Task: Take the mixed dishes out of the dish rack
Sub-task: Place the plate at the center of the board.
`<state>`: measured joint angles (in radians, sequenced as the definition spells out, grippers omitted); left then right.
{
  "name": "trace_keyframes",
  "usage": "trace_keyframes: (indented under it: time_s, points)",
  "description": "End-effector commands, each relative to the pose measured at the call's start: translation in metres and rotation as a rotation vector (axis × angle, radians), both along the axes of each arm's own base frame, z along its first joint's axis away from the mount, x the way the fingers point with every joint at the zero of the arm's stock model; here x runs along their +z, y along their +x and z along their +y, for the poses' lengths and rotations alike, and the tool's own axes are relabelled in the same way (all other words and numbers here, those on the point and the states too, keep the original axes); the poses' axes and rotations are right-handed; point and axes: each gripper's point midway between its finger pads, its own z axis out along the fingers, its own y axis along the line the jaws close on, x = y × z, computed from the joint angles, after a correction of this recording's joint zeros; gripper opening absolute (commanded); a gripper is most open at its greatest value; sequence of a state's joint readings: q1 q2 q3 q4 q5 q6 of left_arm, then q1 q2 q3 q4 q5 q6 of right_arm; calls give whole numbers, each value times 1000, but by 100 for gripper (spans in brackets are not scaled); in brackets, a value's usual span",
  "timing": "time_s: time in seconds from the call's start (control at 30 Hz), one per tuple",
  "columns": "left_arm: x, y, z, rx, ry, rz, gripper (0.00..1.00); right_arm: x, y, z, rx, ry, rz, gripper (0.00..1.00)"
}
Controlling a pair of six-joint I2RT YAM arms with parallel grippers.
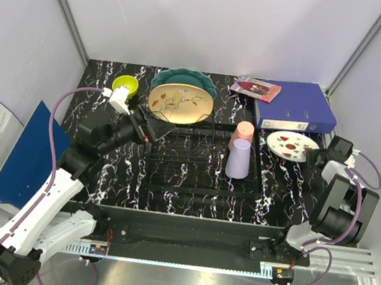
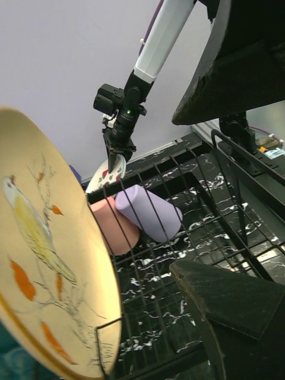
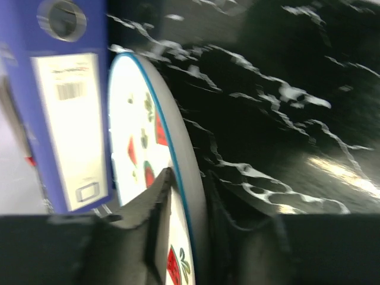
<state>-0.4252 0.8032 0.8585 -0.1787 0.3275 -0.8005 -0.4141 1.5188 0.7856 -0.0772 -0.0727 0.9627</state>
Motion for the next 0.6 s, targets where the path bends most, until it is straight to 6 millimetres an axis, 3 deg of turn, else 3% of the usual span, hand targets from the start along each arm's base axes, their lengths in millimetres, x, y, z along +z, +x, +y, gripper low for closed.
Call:
trace_keyframes:
  time_s: [0.0,0.03,0.3,0.4,0.57]
  points:
    - [0,-7,-7,-49,-28,0,99,-29,-37,18,20,54,130,39]
    - [1,-8,-6,-48,-31,-3,99,-29,-38,20,24,63,131,45]
    - [8,-13,-2,-42,-34,-32,99,-28,-48,24,31,51,126,63]
    - [13,-14,-1,-38,-23,-53,99,-18,-50,25,32,40,99,75]
    - [23,-13,3,-19,-3,-84,99,23,-52,22,18,-18,11,89]
